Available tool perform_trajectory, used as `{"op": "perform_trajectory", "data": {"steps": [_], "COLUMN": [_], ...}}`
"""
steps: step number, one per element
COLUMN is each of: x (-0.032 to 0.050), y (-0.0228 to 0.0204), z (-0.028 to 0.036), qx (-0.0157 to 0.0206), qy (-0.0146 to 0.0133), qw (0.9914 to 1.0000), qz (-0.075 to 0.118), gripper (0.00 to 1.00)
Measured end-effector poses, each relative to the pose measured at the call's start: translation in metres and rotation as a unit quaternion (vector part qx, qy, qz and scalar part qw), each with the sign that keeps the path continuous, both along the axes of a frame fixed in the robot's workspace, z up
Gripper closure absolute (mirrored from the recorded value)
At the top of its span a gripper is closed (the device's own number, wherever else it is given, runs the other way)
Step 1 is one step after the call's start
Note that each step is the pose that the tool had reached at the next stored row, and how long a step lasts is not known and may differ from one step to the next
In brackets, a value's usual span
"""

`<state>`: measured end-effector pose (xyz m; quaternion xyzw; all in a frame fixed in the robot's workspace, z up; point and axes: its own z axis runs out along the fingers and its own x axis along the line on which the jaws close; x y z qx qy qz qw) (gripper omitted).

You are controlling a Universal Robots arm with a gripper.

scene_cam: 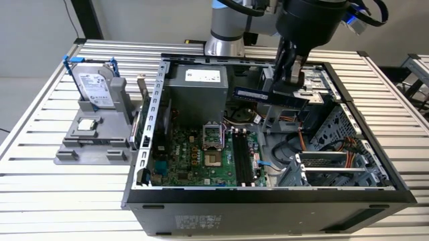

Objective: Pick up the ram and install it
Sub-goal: 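Pick up the ram and move it above insertion slot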

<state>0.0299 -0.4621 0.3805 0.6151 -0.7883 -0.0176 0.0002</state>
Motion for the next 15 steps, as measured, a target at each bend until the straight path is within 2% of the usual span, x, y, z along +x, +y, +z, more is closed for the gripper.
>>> {"op": "perform_trajectory", "data": {"steps": [3, 6, 11, 15], "x": [0.0, 0.0, 0.0, 0.0], "y": [0.0, 0.0, 0.0, 0.0], "z": [0.0, 0.0, 0.0, 0.0], "qx": [0.0, 0.0, 0.0, 0.0], "qy": [0.0, 0.0, 0.0, 0.0], "qw": [0.99978, 0.99916, 0.99755, 0.99588], "qz": [-0.021, -0.041, -0.07, -0.091], "gripper": [1.0, 1.0, 1.0, 1.0]}}
